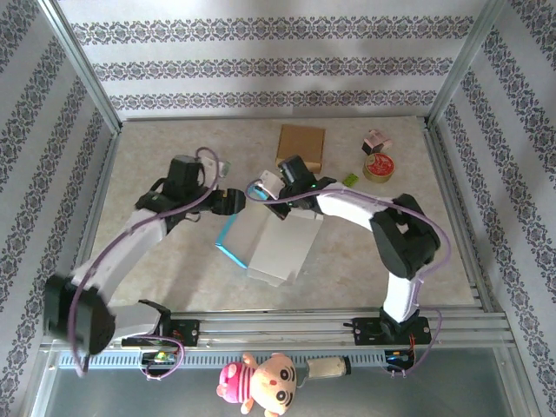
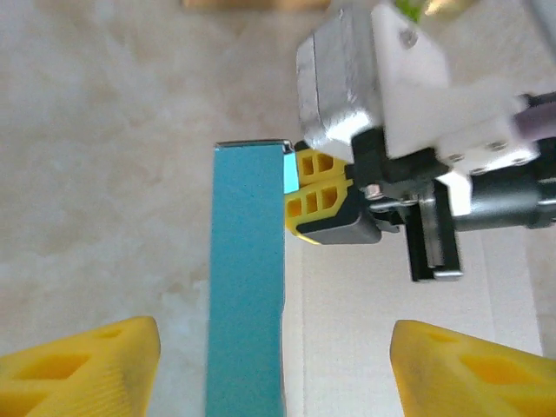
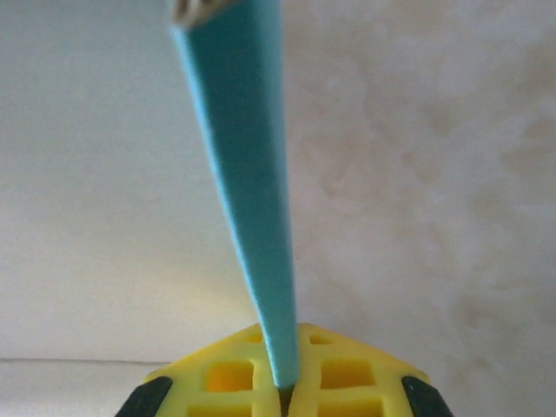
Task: Fold the paper box
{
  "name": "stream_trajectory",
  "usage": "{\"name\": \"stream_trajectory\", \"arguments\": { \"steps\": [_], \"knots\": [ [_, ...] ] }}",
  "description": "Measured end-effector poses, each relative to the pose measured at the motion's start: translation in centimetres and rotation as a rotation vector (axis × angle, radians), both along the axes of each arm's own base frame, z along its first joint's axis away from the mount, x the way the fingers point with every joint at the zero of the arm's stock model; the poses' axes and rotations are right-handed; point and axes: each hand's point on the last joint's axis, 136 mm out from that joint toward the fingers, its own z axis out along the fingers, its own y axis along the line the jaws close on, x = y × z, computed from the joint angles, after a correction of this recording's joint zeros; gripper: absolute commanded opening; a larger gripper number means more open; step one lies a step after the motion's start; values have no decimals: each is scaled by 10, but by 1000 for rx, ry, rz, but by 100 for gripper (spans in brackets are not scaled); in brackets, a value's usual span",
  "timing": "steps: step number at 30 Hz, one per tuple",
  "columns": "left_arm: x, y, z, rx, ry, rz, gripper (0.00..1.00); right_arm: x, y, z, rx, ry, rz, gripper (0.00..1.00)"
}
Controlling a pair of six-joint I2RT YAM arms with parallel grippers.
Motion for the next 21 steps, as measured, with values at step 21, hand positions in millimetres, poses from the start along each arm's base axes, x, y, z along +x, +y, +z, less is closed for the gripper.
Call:
{"name": "stream_trajectory", "arguments": {
  "steps": [21],
  "knots": [
    [-58, 71, 9, -270, -129, 415, 80, -39, -32, -85, -1086, -304, 1029, 8]
  ]
}}
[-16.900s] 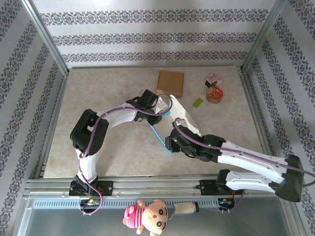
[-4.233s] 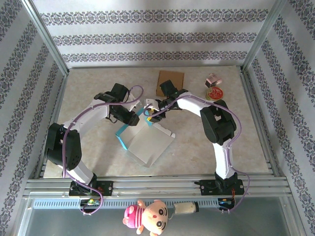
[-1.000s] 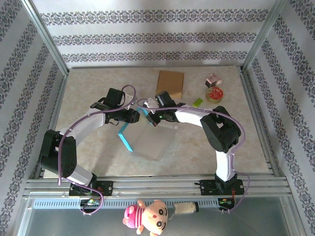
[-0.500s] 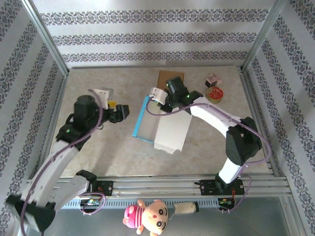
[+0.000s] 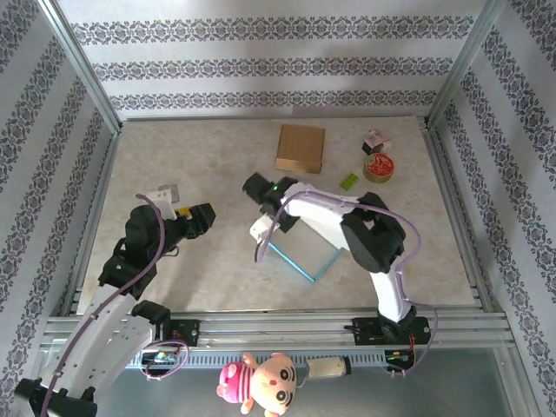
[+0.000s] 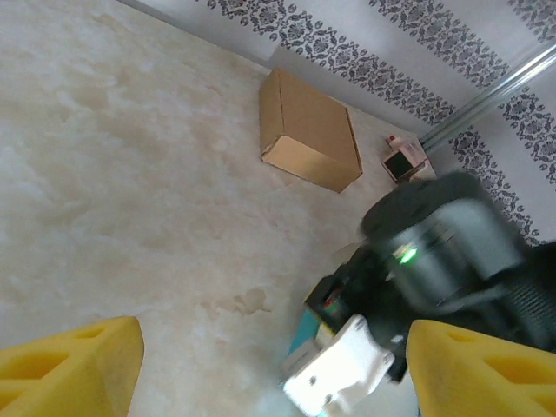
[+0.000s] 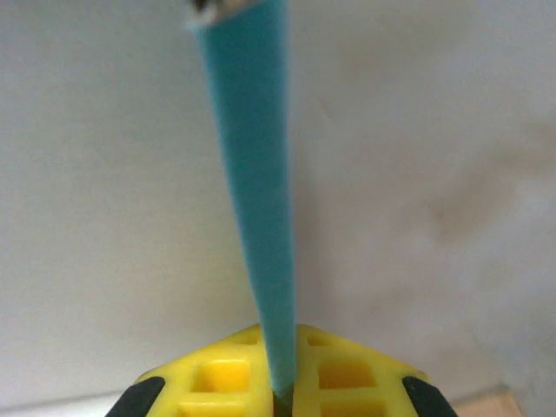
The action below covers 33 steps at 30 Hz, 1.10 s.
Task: Fold the paper box
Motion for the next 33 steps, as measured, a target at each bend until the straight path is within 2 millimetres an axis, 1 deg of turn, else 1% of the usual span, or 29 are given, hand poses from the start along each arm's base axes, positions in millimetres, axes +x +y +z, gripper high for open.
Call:
{"name": "stream_trajectory", "arguments": {
  "steps": [1, 4, 7, 12, 13, 14, 16, 17, 20, 23, 28, 33],
  "knots": [
    [-1, 1, 0, -7, -1, 7, 80, 0, 3, -2, -13, -35, 27, 9],
    [0, 2, 8, -21, -31, 17, 80, 1, 18, -3, 20, -121, 101, 9],
    [2, 2, 12, -29, -46, 18, 81, 2, 26, -2, 56, -188, 163, 11],
    [3, 3, 13, -27, -51, 26, 81, 2, 39, 0, 103, -236, 261, 16],
    [3, 4, 13, -25, -52, 32, 81, 1, 43, 0, 116, -242, 285, 19],
    [3, 5, 14, -22, -55, 38, 81, -1, 49, 0, 132, -247, 317, 24],
    [3, 7, 16, -16, -65, 47, 81, -9, 62, 1, 167, -262, 384, 39],
    [2, 9, 18, -12, -74, 53, 82, -13, 69, 4, 193, -270, 421, 43],
    [1, 12, 23, -1, -91, 66, 82, -25, 82, 10, 248, -263, 497, 46],
    [-1, 15, 26, 16, -99, 74, 82, -31, 89, 16, 285, -257, 529, 48],
    [0, 18, 28, 41, -105, 82, 82, -31, 88, 33, 328, -267, 526, 50],
    [3, 18, 27, 92, -99, 70, 80, -32, 89, 63, 409, -288, 457, 52]
  ]
}}
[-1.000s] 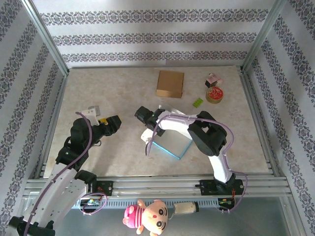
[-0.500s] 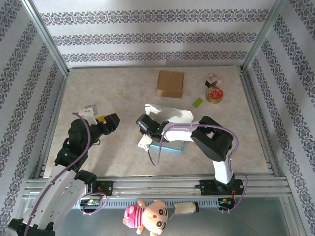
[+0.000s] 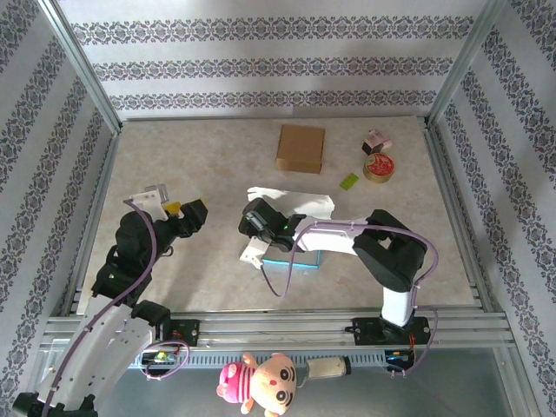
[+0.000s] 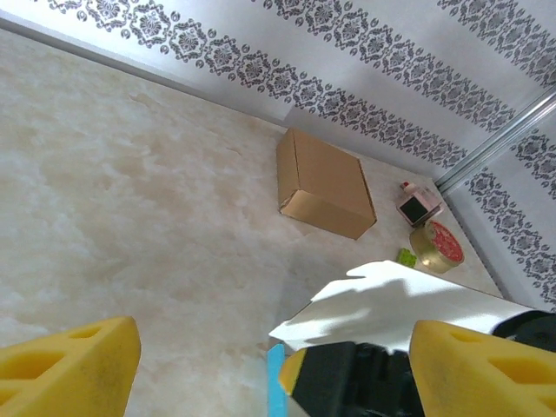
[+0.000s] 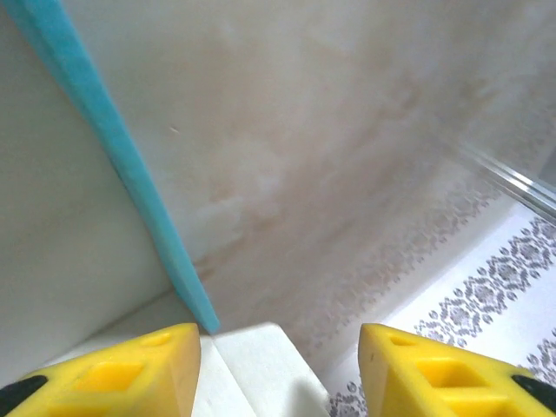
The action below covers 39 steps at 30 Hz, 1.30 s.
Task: Fold the paper box
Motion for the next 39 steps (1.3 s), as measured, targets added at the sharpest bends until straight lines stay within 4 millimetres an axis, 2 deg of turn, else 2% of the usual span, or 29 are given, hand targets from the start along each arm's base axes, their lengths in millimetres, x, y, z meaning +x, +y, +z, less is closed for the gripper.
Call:
{"name": "stream_trajectory", "arguments": {
  "steps": [2, 4, 6, 7, 8, 9, 11, 13, 14, 16, 17, 18, 20, 23, 29, 32, 39],
  "knots": [
    [3, -2, -2, 40, 5, -19, 79, -2, 2, 19, 83, 27, -60, 55],
    [7, -7, -5, 93, 20, -59, 79, -6, 4, 47, 219, 86, -158, 57],
    [14, -17, -8, 148, 44, -127, 79, -10, -1, 84, 391, 167, -284, 61],
    [18, -24, -9, 172, 55, -172, 78, -13, -6, 110, 510, 224, -362, 64],
    [23, -32, -8, 192, 63, -215, 78, -14, -15, 135, 626, 279, -433, 72],
    [28, -39, -9, 210, 70, -257, 78, -14, -29, 160, 747, 330, -505, 78],
    [37, -53, -15, 244, 86, -346, 78, -7, -75, 206, 1017, 450, -691, 83],
    [40, -64, -22, 271, 94, -426, 78, 5, -134, 234, 1257, 562, -882, 86],
    [41, -70, -25, 287, 93, -470, 79, 9, -165, 241, 1371, 622, -972, 87],
    [43, -84, -26, 316, 72, -570, 82, 13, -213, 237, 1522, 721, -1126, 89],
    [43, -93, -25, 329, 52, -628, 83, 11, -227, 229, 1559, 782, -1183, 91],
    [43, -101, -23, 341, 28, -682, 84, 5, -232, 217, 1564, 858, -1227, 94],
    [41, -116, -18, 360, -21, -775, 90, -5, -230, 189, 1523, 989, -1297, 98],
    [43, -125, -12, 395, -75, -851, 100, -18, -222, 146, 1412, 1149, -1408, 98],
    [52, -127, -20, 468, -85, -898, 99, -20, -215, 92, 1232, 1263, -1555, 97],
    [57, -127, -25, 484, -60, -898, 99, -17, -213, 72, 1158, 1293, -1612, 94],
    [68, -126, -32, 497, -17, -890, 99, -6, -198, 49, 1067, 1318, -1631, 67]
  ]
}}
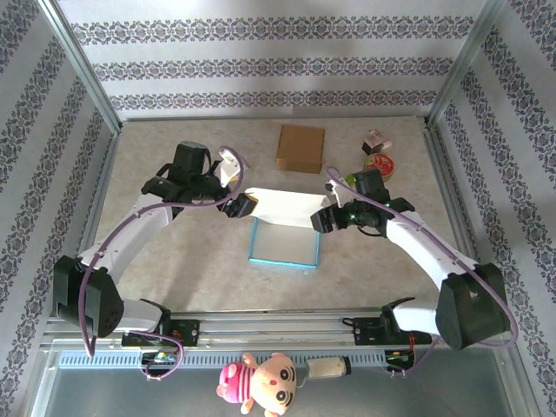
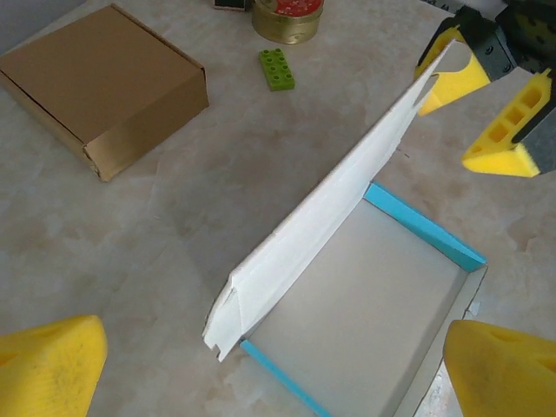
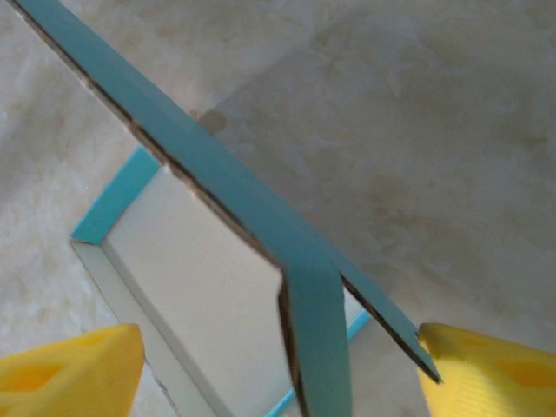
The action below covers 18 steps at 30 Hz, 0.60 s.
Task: Fold the paper box
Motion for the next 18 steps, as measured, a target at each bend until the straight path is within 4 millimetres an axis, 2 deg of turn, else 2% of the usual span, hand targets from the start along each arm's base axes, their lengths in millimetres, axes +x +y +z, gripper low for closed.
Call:
{"name": "stream_trajectory", "arguments": {
  "steps": [3, 9, 18],
  "knots": [
    [3, 2, -9, 19, 19, 12, 94, 6, 2, -1, -23, -18, 4, 52],
    [11, 4, -28, 62, 73, 34, 85, 10, 1, 3, -65, -75, 18, 34],
    [17, 7, -57, 121, 140, 41, 81, 10, 3, 8, -94, -127, 56, 24]
  ]
}}
